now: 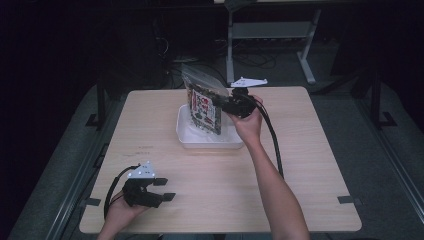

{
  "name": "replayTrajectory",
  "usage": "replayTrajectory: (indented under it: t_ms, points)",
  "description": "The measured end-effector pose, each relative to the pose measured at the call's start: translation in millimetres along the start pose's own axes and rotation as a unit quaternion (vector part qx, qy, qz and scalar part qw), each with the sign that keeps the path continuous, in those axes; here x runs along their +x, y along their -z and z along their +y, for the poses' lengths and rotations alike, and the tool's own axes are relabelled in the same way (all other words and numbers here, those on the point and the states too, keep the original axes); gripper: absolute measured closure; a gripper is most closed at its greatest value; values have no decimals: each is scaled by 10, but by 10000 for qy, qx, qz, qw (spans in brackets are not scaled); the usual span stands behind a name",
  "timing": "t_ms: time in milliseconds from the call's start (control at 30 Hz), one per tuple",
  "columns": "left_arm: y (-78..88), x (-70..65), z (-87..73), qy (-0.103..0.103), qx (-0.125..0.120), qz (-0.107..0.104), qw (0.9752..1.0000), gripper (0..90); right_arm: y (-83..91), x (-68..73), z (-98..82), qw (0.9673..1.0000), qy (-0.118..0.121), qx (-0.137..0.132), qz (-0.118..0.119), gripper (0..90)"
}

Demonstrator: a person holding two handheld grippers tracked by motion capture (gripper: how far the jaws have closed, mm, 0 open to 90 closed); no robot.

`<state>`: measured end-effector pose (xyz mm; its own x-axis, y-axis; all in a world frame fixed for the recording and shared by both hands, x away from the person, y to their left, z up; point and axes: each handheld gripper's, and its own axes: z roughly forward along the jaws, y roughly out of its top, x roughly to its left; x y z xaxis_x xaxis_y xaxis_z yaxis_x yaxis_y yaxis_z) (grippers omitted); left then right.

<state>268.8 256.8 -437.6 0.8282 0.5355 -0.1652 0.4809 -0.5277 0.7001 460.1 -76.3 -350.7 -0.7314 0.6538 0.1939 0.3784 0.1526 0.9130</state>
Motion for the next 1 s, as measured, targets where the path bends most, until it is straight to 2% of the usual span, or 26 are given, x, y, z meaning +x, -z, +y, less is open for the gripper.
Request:
replayTrajectory:
  t_ms: [300,433,600,1000]
  points:
    - [1,2,-1,-5,6,19,10000,349,2,-38,7,9998,-169,-6,41,745]
    - [5,6,-5,-2,-15,20,10000,347,6,-57,3,9995,-310,-52,87,654]
    - [10,9,-8,-5,-13,47,10000,346,24,-35,15,9995,-300,-5,73,599]
    - [14,10,-13,-6,3,77,10000,337,135,0,-13,9991,-279,169,271,466]
